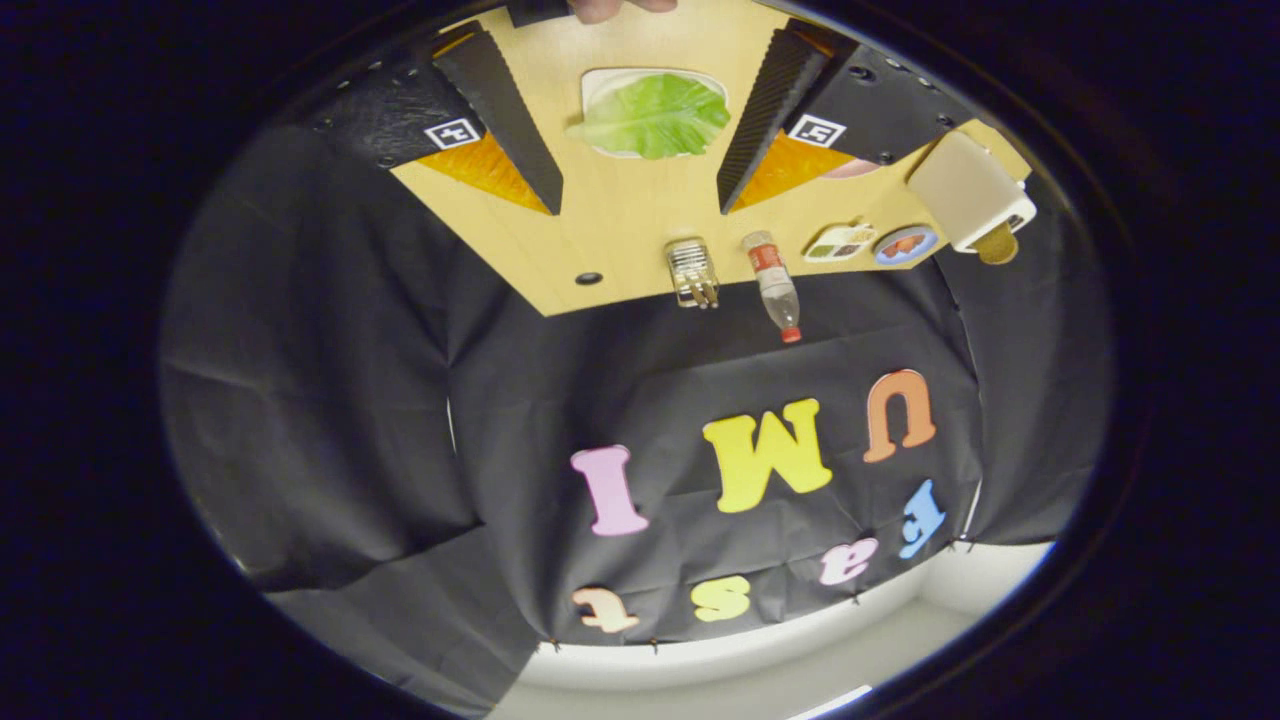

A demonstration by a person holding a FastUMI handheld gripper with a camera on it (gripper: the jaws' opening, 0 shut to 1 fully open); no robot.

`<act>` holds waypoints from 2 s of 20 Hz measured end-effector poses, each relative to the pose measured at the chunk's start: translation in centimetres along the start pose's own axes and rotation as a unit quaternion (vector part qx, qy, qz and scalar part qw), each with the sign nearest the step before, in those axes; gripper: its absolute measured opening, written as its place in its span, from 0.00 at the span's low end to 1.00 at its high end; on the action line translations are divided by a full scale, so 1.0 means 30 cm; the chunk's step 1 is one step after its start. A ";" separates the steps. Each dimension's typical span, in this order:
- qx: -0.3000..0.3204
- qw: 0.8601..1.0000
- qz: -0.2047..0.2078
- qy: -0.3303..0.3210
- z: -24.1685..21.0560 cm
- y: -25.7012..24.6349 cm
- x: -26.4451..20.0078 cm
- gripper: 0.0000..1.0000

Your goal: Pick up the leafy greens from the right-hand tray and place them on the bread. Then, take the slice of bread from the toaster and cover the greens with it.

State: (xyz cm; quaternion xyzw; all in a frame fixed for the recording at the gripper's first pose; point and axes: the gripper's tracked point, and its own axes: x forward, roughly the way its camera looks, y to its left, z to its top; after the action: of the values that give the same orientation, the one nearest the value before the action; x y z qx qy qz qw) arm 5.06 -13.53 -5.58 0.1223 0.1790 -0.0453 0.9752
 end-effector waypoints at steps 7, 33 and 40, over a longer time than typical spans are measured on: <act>0.132 0.984 -0.023 0.117 -0.165 -0.115 0.158 0.95; 0.251 0.946 -0.001 0.204 -0.300 -0.127 0.332 0.00; 0.259 0.950 0.083 0.154 -0.101 0.104 0.228 0.00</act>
State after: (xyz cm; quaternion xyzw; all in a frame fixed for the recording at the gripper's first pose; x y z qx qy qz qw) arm 10.80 -10.06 -10.10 0.3904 0.2986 0.0108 0.8708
